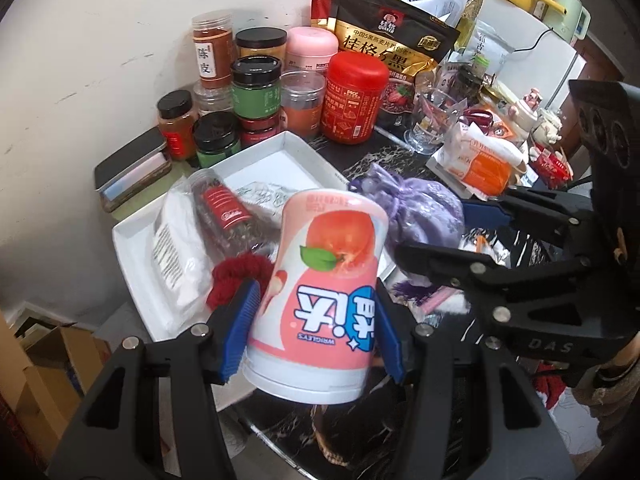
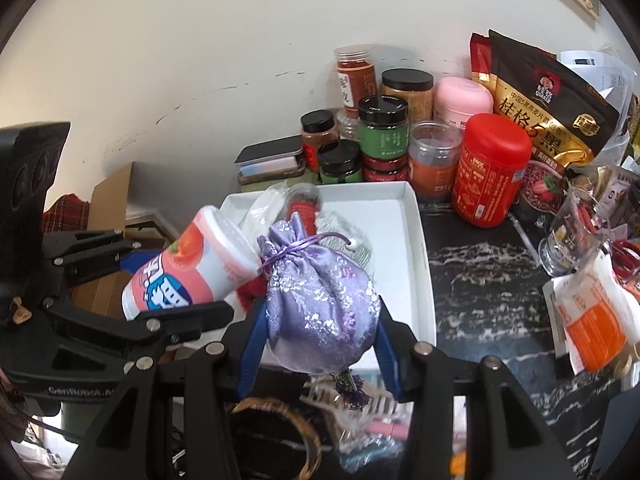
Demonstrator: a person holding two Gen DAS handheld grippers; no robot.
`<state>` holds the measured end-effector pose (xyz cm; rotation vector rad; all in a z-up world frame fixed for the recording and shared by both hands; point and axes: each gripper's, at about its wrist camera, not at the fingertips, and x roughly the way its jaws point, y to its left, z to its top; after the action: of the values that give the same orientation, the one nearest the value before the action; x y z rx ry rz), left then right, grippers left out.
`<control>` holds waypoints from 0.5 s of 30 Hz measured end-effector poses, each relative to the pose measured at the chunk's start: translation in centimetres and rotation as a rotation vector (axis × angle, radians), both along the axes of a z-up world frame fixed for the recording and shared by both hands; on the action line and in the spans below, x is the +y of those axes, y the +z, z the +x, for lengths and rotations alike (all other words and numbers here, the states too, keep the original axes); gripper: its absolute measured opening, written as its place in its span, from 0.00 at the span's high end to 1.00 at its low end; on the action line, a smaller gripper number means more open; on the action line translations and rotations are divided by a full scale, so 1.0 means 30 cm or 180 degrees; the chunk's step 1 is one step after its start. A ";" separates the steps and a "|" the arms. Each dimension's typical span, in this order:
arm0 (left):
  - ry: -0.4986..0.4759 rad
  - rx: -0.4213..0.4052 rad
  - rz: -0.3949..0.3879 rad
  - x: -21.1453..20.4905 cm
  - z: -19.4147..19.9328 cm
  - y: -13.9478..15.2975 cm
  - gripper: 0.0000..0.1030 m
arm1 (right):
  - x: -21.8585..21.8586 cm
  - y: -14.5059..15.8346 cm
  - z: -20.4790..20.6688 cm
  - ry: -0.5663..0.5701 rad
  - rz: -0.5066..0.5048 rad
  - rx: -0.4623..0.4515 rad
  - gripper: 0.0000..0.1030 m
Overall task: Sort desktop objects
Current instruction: 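Lift and carry the gum bottle and purple sachet over the white tray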
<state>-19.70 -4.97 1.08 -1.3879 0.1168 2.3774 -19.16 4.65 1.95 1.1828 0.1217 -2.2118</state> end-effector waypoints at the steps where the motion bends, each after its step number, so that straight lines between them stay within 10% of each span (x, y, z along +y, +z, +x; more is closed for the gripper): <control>1: -0.0003 -0.0004 0.0006 0.006 -0.019 -0.009 0.48 | -0.001 -0.006 -0.017 -0.0015 0.0003 -0.0001 0.51; 15: -0.0080 -0.0120 -0.0040 0.047 -0.158 -0.146 0.48 | 0.021 -0.141 -0.193 -0.0063 0.0088 -0.0117 0.51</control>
<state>-24.44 -3.58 -3.28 -1.4277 0.1383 2.3327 -24.95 5.27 -2.27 1.2439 0.1262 -2.2110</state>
